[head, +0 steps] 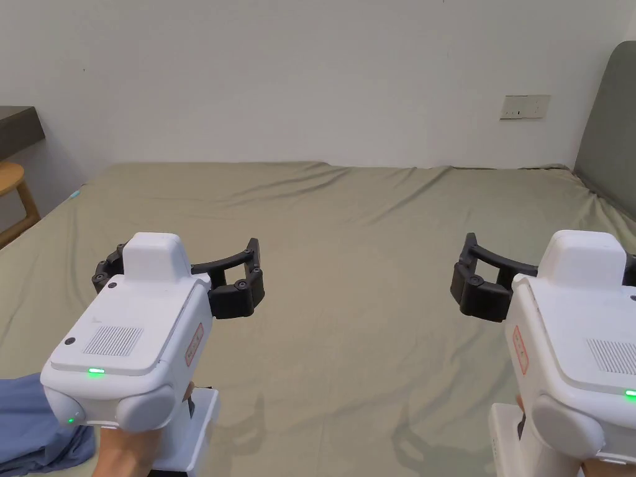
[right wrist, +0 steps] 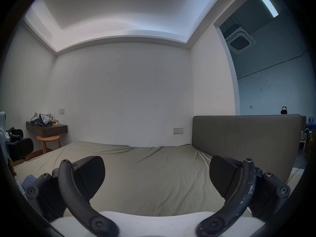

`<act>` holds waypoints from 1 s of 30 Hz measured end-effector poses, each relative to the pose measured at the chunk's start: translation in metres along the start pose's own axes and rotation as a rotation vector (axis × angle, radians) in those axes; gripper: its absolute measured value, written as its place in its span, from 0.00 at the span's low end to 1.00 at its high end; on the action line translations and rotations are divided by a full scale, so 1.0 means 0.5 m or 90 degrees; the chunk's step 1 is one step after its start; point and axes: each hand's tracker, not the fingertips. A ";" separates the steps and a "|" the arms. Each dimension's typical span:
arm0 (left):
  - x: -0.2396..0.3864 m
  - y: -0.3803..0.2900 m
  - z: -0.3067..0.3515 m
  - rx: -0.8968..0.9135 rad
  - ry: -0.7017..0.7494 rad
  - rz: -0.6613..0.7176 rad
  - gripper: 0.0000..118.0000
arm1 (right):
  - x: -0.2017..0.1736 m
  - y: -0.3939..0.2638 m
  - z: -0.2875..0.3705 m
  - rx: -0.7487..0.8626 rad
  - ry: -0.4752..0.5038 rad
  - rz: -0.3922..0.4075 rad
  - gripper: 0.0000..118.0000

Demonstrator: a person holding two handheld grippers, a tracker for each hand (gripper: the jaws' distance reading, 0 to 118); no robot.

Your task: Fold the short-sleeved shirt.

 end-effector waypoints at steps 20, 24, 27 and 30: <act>0.003 0.001 0.003 0.000 -0.002 0.000 1.00 | 0.001 -0.003 0.003 0.001 0.004 0.005 1.00; 0.004 0.002 0.004 0.001 -0.002 0.000 1.00 | 0.000 -0.003 0.004 0.001 0.005 0.008 1.00; 0.004 0.003 0.004 0.001 -0.003 -0.001 1.00 | 0.000 -0.003 0.005 0.001 0.005 0.009 1.00; 0.003 0.002 0.004 0.001 -0.003 0.000 1.00 | -0.001 -0.002 0.005 0.001 0.005 0.009 1.00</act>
